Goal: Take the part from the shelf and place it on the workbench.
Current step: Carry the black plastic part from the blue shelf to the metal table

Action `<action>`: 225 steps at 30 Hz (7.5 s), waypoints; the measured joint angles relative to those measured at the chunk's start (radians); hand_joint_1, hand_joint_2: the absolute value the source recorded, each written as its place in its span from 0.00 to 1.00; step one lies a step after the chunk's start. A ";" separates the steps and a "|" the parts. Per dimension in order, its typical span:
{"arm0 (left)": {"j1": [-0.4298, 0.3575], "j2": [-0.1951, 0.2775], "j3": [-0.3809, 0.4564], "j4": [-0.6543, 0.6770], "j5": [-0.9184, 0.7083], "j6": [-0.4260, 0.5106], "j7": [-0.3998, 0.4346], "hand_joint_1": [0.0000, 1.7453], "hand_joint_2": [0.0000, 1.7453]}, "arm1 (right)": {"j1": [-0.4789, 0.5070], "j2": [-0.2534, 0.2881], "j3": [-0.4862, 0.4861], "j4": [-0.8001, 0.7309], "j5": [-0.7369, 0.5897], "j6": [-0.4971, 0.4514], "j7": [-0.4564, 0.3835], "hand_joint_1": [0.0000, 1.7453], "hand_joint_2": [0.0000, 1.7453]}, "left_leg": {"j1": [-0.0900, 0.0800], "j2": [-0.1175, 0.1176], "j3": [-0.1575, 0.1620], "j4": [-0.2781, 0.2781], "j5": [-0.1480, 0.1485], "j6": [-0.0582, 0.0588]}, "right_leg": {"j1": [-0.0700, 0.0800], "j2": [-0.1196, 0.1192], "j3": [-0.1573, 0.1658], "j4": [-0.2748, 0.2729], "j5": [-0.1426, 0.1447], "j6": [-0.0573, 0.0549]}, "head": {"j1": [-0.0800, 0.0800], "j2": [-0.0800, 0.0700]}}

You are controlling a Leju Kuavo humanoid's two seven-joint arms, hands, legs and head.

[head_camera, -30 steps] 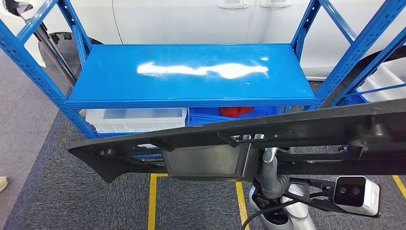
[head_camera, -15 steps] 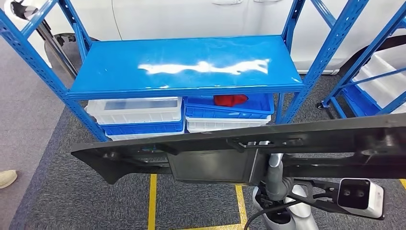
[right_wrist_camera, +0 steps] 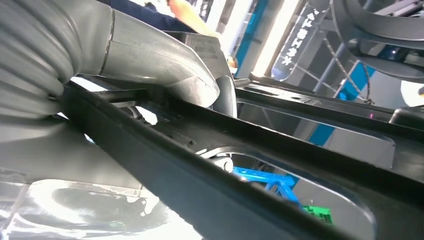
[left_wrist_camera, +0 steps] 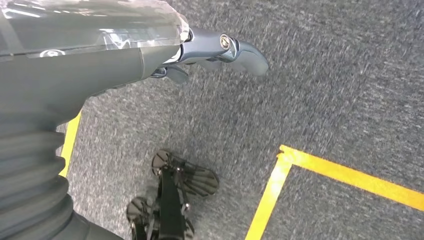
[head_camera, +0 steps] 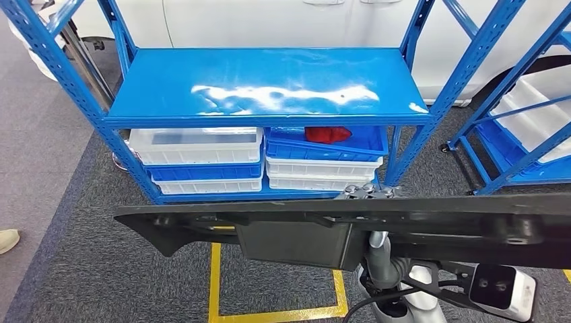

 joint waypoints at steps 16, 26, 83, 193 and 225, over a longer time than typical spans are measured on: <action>0.005 0.001 0.016 0.000 0.011 0.024 0.007 0.00 1.00 | 0.022 -0.008 -0.023 -0.045 0.063 -0.053 -0.007 1.00 1.00 | -0.001 -0.019 -0.085 0.227 -0.096 -0.047 | 0.008 0.043 0.111 -0.269 0.123 -0.059 | 0.000 0.000; 0.002 0.002 0.021 0.000 -0.015 0.105 0.051 0.00 1.00 | 0.016 0.002 -0.040 -0.080 0.083 -0.026 -0.008 1.00 1.00 | 0.009 -0.039 0.008 0.010 -0.016 -0.008 | 0.004 0.048 0.027 -0.139 0.063 -0.004 | 0.000 0.000; 0.005 0.070 0.031 -0.006 -0.024 0.111 0.150 0.00 1.00 | 0.055 0.104 -0.190 -0.193 0.138 0.027 -0.008 1.00 1.00 | 0.008 -0.075 -0.002 0.028 -0.026 -0.034 | 0.003 0.135 0.073 -0.242 0.130 -0.031 | 0.000 0.000; -0.005 0.011 0.059 -0.005 -0.017 0.140 0.226 0.00 1.00 | -0.094 0.015 -0.063 -0.129 0.074 -0.130 -0.003 1.00 1.00 | -0.007 0.046 0.009 0.061 -0.076 -0.042 | 0.018 -0.016 0.088 -0.266 0.123 -0.059 | 0.000 0.000; -0.006 0.005 0.061 -0.005 -0.043 0.097 0.219 0.00 1.00 | -0.097 -0.009 -0.062 -0.108 0.058 -0.129 -0.006 1.00 1.00 | 0.006 0.003 -0.029 0.131 -0.110 -0.060 | 0.006 -0.002 0.086 -0.265 0.126 -0.057 | 0.000 0.000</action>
